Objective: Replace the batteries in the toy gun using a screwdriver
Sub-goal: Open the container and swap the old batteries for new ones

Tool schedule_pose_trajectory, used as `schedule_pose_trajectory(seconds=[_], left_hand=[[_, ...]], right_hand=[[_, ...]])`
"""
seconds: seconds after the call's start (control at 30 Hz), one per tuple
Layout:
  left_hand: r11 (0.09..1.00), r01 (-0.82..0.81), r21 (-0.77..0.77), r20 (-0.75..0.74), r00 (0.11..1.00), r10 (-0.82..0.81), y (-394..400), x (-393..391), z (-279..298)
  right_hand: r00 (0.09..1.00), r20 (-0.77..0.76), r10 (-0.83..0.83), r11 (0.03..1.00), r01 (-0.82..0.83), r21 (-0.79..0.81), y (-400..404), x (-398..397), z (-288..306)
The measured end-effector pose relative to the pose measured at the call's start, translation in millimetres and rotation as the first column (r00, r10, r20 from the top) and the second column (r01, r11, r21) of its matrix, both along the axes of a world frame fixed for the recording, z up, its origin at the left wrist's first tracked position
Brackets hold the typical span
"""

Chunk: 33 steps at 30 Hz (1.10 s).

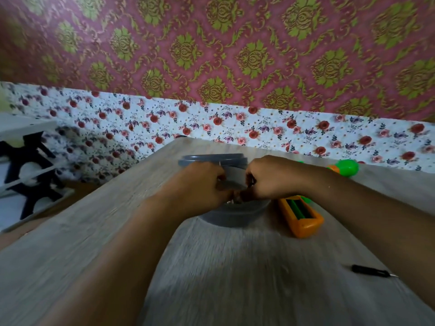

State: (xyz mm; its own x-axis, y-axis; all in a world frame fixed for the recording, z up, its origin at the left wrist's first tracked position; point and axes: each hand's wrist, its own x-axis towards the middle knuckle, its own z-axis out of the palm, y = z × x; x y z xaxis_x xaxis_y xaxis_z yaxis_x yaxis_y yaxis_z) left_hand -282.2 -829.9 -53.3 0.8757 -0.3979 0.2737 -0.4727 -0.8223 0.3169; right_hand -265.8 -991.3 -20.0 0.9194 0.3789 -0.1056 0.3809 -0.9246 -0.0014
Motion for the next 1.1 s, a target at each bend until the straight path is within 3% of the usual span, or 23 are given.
schedule_pose_trajectory(seconds=[0.2, 0.33, 0.47, 0.53, 0.6, 0.7, 0.8, 1.1], left_hand=[[0.991, -0.068, -0.111, 0.116, 0.990, 0.081, 2, -1, 6], [0.964, -0.163, -0.210, 0.220, 0.953, 0.209, 9, 8, 7], [0.879, -0.422, -0.224, 0.052, 0.895, 0.443, 13, 15, 2], [0.815, -0.525, -0.245, -0.117, 0.851, 0.512, 10, 17, -1], [0.712, -0.570, -0.409, -0.315, 0.821, 0.477, 4, 23, -7], [0.433, -0.570, -0.699, -0.438, 0.819, 0.371, -5, 31, -15], [0.240, -0.641, -0.729, -0.555, 0.759, 0.342, -11, 32, -15], [-0.001, -0.629, -0.777, -0.611, 0.754, 0.242, -6, 37, -13]], right_hand=[[0.992, 0.125, 0.019, 1.000, -0.015, -0.026, -5, 1, 1], [0.898, 0.439, 0.020, 1.000, -0.028, 0.013, -11, 7, -1], [0.855, 0.518, 0.030, 0.995, -0.073, 0.063, -6, 22, -8], [0.860, 0.509, 0.035, 0.991, -0.095, 0.092, -1, 27, -10], [0.857, 0.514, 0.050, 0.987, -0.120, 0.104, 5, 30, -12], [0.849, 0.521, 0.091, 0.984, -0.157, 0.084, 12, 31, -15], [0.834, 0.538, 0.122, 0.982, -0.181, 0.058, 13, 29, -18], [0.844, 0.509, 0.166, 0.950, -0.276, 0.147, -10, -5, -3]])
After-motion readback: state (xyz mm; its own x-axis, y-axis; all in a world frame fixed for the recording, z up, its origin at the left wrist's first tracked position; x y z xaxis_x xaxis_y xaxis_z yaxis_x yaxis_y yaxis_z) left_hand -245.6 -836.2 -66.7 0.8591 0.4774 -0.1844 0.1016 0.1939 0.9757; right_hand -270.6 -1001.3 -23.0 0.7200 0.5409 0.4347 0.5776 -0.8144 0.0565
